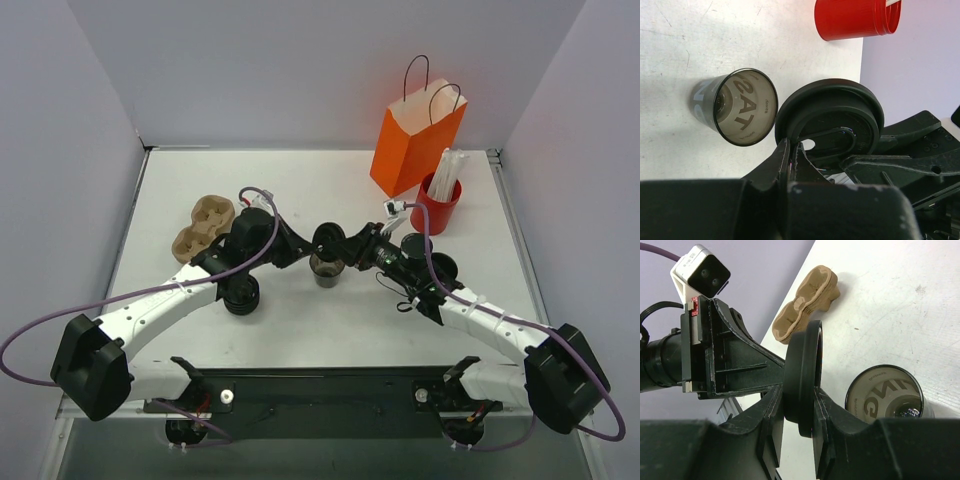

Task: Pack the takeout coffee

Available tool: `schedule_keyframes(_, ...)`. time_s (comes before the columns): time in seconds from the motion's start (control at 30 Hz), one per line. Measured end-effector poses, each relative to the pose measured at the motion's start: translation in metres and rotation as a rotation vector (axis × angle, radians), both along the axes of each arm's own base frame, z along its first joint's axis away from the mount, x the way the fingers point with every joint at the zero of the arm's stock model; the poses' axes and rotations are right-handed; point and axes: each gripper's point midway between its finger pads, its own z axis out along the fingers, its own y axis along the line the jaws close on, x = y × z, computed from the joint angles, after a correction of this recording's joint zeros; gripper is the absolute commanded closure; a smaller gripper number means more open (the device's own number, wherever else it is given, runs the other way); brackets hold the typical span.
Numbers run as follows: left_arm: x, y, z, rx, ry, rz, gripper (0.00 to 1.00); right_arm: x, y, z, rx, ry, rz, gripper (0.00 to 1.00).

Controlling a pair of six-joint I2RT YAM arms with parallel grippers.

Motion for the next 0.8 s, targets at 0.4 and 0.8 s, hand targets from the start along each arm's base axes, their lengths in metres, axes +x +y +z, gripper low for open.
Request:
schedule_keyframes(0.4, 0.0, 0.003, 0.003, 0.18, -0.055, -0.09, 1.0, -0.013, -0.027, -0.009, -0.121, 0.041, -0.069, 0.19)
schedule_keyframes(0.8, 0.012, 0.024, -0.012, 0.56, -0.048, -0.235, 1.0, -0.01, -0.077, -0.004, -0.335, 0.064, -0.253, 0.19)
